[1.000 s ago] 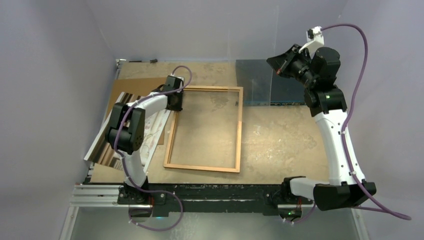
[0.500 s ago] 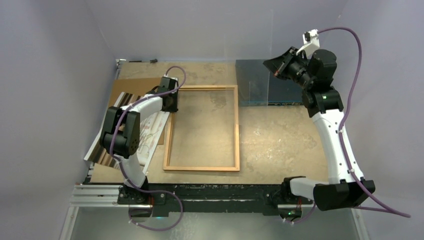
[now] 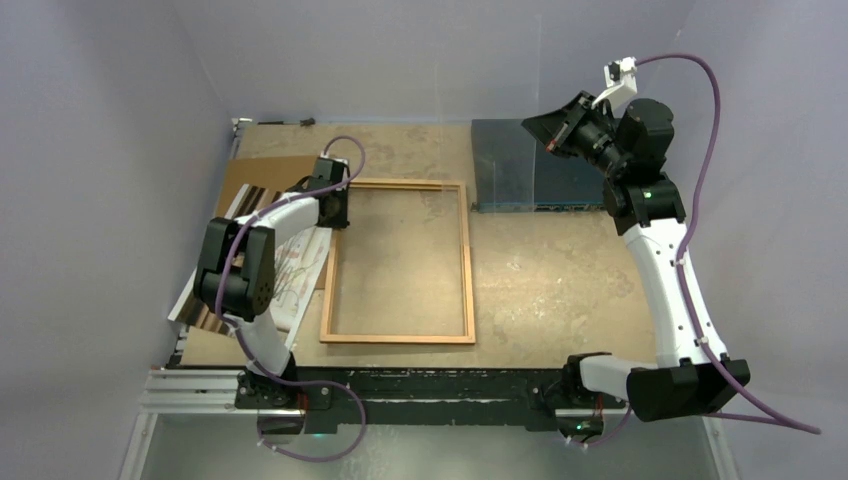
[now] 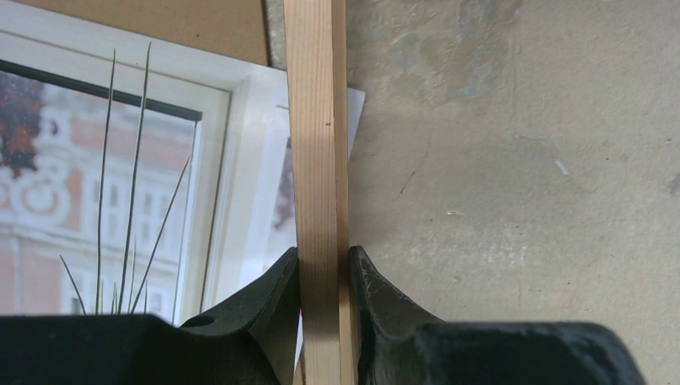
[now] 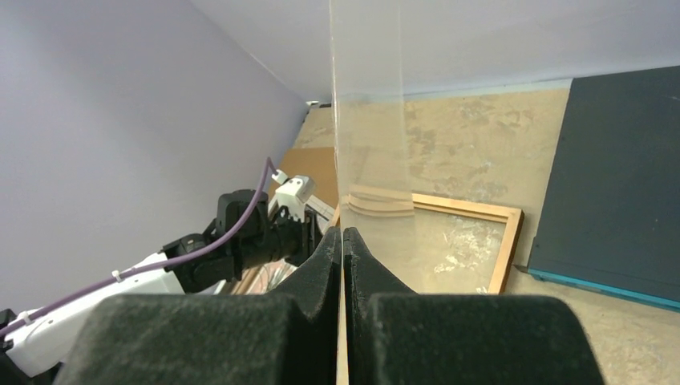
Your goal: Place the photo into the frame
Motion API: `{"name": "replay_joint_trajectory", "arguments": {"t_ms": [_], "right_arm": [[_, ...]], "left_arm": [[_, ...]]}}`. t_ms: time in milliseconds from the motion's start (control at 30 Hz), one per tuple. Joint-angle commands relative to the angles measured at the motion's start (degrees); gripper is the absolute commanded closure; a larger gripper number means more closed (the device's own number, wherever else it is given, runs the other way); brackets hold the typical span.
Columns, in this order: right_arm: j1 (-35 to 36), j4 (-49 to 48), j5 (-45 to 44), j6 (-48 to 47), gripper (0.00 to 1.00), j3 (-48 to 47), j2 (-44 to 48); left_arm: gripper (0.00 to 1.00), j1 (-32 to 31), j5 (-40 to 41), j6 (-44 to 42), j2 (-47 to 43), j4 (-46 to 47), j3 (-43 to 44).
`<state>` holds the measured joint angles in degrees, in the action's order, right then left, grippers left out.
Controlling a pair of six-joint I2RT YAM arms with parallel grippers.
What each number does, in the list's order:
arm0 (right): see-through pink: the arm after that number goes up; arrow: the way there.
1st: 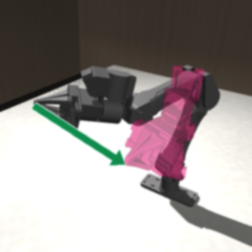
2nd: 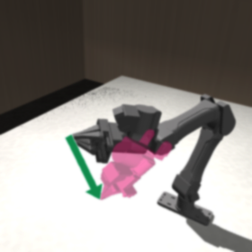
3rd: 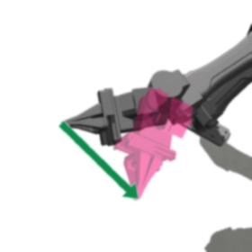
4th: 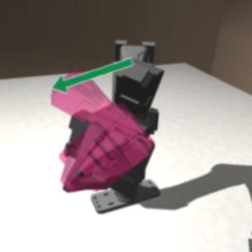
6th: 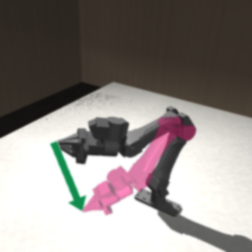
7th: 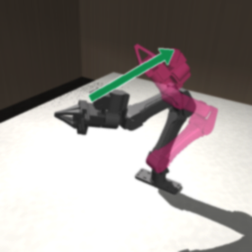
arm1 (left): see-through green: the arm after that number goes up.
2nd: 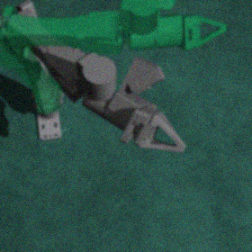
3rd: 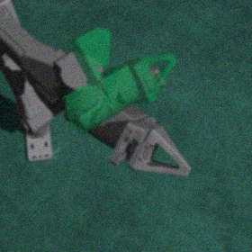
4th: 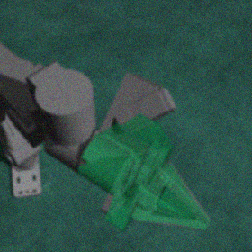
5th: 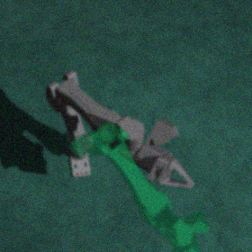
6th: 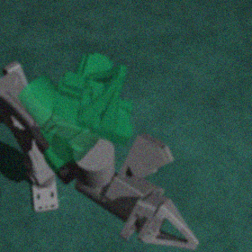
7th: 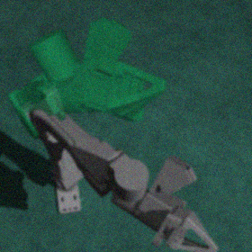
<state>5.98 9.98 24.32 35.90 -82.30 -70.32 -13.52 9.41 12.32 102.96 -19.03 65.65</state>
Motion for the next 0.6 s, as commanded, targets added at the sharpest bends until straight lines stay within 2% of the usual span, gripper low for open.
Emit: {"name": "replay_joint_trajectory", "arguments": {"t_ms": [0,133,367,567], "right_arm": [[-0.18,-5.24,1.88,1.70,1.00,-0.72,0.48],[-0.18,-5.95,1.90,2.00,1.00,-0.43,0.37],[-0.18,-4.73,3.74,2.20,1.00,-1.59,0.32],[-0.17,-2.93,3.28,1.04,1.00,-2.34,1.02]], "left_arm": [[0.96,0.86,0.98,-1.24,-3.30,0.48,-0.99],[0.96,0.83,0.24,-1.58,-3.74,0.85,-0.91],[0.96,-1.99,-2.50,3.46,-0.10,1.52,0.65],[0.96,-1.90,-2.22,6.43,2.71,3.04,0.21]]}}
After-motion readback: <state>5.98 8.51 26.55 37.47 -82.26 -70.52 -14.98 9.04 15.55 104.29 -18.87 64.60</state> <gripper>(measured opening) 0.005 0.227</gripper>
